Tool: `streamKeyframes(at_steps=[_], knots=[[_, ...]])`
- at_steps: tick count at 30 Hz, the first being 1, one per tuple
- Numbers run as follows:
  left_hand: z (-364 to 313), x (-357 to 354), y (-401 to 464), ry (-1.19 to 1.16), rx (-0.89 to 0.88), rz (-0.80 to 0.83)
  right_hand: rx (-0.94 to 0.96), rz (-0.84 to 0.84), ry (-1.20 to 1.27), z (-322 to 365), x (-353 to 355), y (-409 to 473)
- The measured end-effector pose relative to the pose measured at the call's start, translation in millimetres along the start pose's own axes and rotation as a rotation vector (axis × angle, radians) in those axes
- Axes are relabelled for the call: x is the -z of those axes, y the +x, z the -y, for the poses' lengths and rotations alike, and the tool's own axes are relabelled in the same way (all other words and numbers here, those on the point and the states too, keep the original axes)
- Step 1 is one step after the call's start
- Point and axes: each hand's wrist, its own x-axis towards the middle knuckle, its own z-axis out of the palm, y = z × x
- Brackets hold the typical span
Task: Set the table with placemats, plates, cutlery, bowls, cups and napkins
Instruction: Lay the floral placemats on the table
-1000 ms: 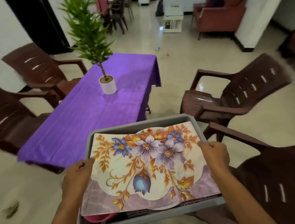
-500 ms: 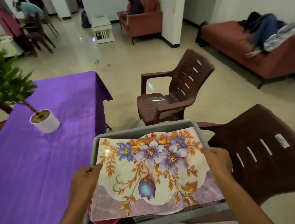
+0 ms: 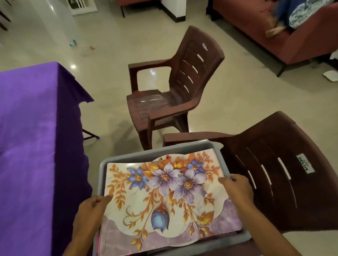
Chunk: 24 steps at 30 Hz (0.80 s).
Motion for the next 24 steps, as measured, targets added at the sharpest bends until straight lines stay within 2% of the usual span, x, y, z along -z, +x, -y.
streamKeyframes(at_steps=[14, 24], knots=[[28, -141, 110, -0.020, 0.153, 0.124, -0.156, 0.085, -0.252, -69, -47, 161], [64, -186, 154, 0.045, 0.167, 0.144, -0.276, 0.142, -0.351, -123, -75, 213]])
